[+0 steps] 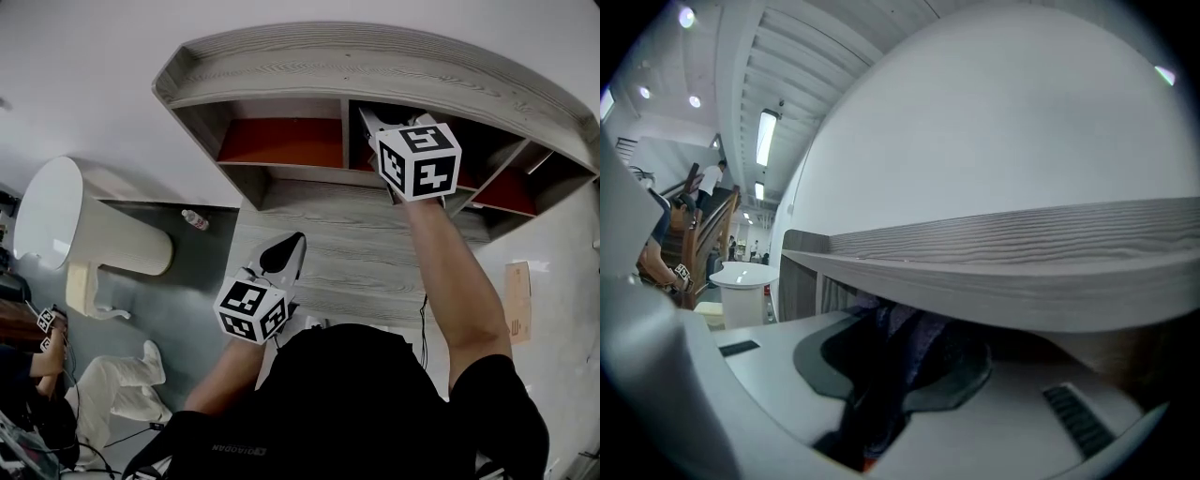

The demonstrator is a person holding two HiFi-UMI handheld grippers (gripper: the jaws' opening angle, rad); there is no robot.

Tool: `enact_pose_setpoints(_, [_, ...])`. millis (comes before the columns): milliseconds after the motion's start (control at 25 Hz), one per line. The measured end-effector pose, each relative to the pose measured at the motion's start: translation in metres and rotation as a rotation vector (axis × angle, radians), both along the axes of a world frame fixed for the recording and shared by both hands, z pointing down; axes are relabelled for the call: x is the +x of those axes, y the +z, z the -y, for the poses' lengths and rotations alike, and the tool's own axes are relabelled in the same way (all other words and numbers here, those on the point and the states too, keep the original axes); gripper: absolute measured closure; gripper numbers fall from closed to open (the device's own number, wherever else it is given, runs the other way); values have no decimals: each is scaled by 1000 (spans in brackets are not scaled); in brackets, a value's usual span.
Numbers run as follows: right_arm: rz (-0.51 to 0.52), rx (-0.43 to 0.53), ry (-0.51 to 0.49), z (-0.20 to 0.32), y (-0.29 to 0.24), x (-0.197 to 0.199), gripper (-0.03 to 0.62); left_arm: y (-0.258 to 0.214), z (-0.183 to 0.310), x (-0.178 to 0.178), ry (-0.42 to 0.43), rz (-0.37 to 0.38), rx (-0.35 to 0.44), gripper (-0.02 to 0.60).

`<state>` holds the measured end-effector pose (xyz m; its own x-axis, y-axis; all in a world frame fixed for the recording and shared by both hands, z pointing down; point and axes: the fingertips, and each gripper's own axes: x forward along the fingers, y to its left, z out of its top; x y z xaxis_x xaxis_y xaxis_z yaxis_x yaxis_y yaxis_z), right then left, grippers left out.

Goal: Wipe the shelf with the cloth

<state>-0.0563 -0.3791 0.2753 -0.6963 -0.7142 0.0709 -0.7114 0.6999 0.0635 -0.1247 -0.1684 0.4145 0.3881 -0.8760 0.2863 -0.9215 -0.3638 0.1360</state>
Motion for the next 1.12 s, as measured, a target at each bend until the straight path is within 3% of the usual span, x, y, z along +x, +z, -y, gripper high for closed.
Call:
enact_pose_setpoints(680, [29,-7,2,-6,2,3,497,-4,-5,5,-13,1,-5,574])
enact_pose_setpoints(1120, [10,-68,17,0,41,-2,497,0,0,-4,-19,-2,-8,574])
